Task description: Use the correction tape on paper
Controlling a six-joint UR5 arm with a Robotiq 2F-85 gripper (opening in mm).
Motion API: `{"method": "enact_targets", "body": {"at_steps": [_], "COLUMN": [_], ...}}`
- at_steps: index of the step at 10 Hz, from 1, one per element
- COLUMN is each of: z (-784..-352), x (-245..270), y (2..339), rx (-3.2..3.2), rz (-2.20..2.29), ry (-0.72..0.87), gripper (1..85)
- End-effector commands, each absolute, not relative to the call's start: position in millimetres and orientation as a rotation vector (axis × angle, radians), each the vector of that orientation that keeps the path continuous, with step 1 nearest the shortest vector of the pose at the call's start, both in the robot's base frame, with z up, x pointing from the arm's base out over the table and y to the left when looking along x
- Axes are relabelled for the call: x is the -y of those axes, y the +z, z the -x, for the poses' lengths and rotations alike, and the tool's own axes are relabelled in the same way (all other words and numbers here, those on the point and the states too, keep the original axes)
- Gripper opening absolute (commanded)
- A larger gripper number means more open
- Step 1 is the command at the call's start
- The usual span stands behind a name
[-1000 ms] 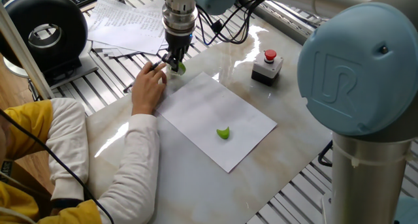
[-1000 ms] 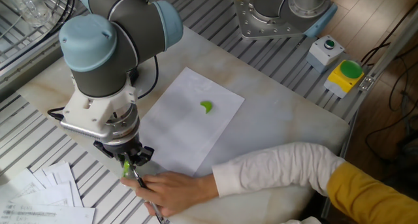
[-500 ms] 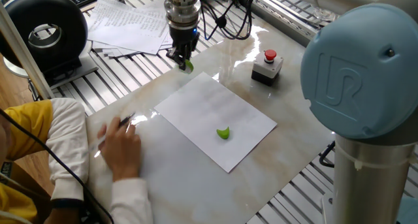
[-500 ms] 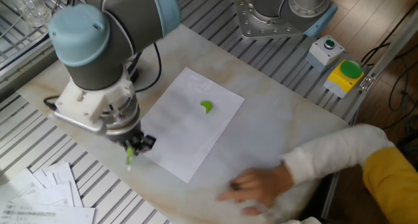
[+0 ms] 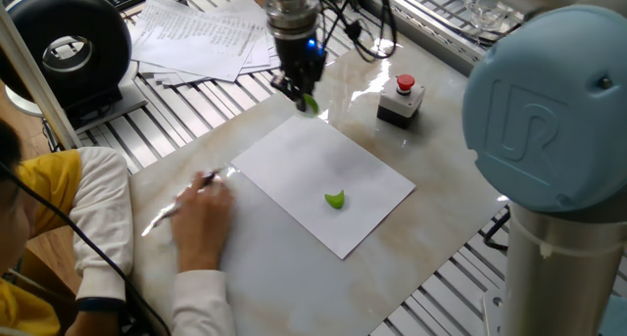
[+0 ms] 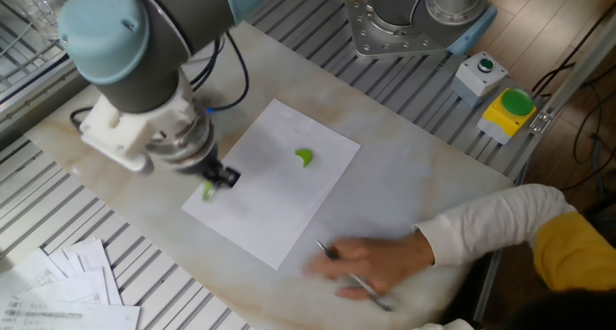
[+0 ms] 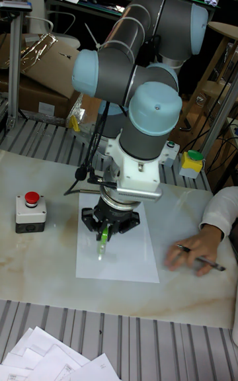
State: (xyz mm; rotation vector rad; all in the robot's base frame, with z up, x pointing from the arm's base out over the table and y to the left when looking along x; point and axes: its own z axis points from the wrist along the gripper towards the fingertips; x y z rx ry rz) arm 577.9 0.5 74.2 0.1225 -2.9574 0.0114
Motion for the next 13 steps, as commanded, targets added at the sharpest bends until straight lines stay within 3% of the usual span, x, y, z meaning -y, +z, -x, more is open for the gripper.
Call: {"method": "enact_targets", "body": {"at_steps": [1, 5, 13], "z": [-543.2, -520.6, -514.8], "x": [8.0, 20.3, 19.0], "y": [65.9, 50.2, 38.7], "rx": [2.922, 2.943, 2.977], "rz": [-0.058, -0.076, -0.084], "ry": [-0.001, 0.004, 0.012], "gripper": [1.0, 1.0, 1.0]}}
